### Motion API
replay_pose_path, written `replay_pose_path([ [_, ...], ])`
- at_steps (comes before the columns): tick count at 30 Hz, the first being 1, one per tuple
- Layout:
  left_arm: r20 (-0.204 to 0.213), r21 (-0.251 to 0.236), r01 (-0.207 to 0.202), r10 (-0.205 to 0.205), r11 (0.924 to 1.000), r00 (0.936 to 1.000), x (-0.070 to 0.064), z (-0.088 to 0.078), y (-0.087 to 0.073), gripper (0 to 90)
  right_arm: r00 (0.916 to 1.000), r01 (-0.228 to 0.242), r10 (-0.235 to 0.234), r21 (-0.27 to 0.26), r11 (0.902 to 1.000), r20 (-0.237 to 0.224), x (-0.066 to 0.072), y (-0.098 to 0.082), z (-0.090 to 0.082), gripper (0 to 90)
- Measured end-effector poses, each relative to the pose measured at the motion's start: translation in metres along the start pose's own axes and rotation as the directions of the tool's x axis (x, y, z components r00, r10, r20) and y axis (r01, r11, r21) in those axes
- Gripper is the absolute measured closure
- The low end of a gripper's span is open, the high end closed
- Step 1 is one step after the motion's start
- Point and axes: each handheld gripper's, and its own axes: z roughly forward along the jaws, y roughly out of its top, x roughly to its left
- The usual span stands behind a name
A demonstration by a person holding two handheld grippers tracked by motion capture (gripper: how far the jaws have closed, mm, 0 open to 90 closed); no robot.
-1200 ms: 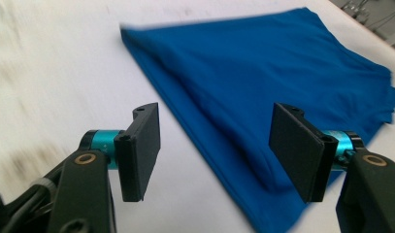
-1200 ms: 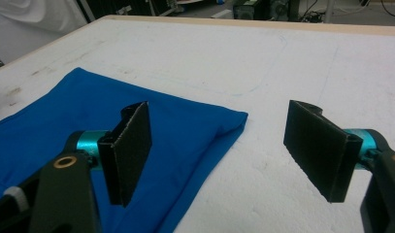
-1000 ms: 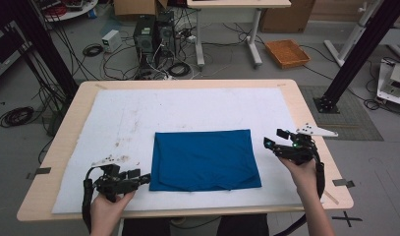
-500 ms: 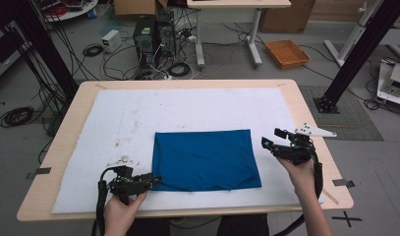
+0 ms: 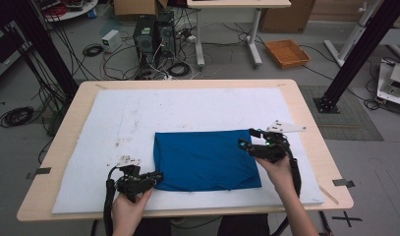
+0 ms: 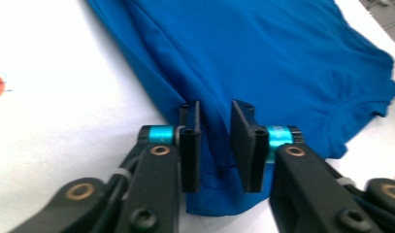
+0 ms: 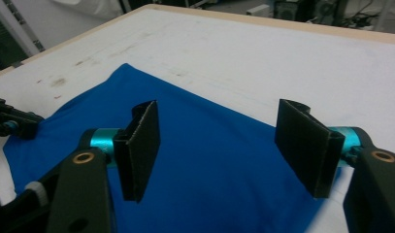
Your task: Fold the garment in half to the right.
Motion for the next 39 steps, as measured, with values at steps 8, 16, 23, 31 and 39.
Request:
replay_pose_path([
  [8,-0.037,-0.018,-0.027,0.026,0.9995,0.999,-0.003,0.001,-0.003,81.9,0.9954,0.067,-0.06,0.092,0.9935,-0.075,0.043,0.026,0.073,47.6],
  [16,-0.044,-0.024,-0.038,0.037,0.999,0.9983,-0.004,0.0,-0.004,82.3,0.9897,0.087,-0.064,0.184,0.9792,-0.128,0.086,0.048,0.153,55.9],
  [23,-0.037,-0.03,-0.042,0.041,0.9987,0.9984,-0.003,0.001,-0.005,82.1,0.9917,0.1,-0.074,0.267,0.9584,-0.105,0.116,0.058,0.213,61.3],
  [31,-0.033,-0.03,-0.044,0.043,0.9986,0.9985,-0.003,0.0,-0.005,82.1,0.9926,0.12,-0.105,0.355,0.9271,-0.061,0.139,0.058,0.263,63.1],
  [39,-0.034,-0.03,-0.05,0.049,0.9983,0.9982,-0.003,0.0,-0.005,81.8,0.9871,0.148,-0.16,0.405,0.9024,-0.004,0.14,0.057,0.284,67.8],
])
